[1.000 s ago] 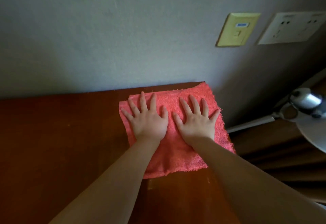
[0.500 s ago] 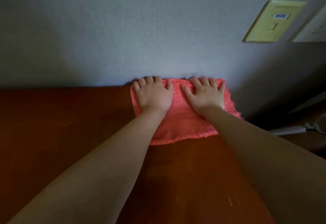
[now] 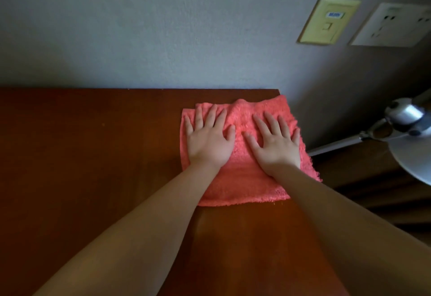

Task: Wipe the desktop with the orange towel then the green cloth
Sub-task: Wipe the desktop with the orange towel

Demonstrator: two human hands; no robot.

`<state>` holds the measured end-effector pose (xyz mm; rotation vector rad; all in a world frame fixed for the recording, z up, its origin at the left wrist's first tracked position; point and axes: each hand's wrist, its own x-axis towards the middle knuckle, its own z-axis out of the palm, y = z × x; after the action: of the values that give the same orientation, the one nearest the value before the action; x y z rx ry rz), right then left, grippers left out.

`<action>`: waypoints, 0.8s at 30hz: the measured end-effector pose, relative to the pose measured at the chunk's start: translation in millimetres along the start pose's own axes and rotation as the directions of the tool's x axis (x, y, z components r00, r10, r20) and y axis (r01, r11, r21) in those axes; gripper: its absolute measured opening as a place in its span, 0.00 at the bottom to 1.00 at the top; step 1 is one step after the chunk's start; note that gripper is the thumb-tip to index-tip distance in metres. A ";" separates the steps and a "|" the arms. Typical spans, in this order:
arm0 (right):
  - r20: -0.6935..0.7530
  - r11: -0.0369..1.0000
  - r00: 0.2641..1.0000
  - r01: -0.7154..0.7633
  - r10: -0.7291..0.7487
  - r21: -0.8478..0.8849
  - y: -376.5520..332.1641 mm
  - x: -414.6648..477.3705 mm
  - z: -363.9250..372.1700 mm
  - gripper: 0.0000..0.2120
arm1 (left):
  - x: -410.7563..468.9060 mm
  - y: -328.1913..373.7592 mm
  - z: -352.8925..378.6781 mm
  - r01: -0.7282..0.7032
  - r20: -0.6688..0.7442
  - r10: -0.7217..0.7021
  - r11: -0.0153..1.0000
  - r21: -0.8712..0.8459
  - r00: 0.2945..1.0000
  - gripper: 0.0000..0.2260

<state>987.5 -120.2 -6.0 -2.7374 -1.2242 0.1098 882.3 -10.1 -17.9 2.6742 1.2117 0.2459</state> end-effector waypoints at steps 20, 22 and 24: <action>0.077 0.998 0.996 0.055 -0.053 -0.029 -62.8 -209.0 20.5 0.33 | -205.7 -65.7 -27.5 0.104 -0.006 -0.104 0.993 0.055 0.995 0.25; 0.086 0.995 0.992 0.098 -0.096 -0.026 -74.5 -227.3 23.1 0.33 | -227.3 -78.9 -31.9 0.157 -0.006 -0.157 0.986 0.060 0.988 0.25; 0.087 0.990 0.987 0.140 -0.138 -0.013 -81.1 -246.3 24.6 0.33 | -249.9 -87.0 -34.9 0.208 -0.002 -0.209 0.975 0.074 0.978 0.24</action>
<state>760.7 -248.1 -15.2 -2.6783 -1.4421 0.2031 648.6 -139.1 -22.9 2.5781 1.5145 0.1637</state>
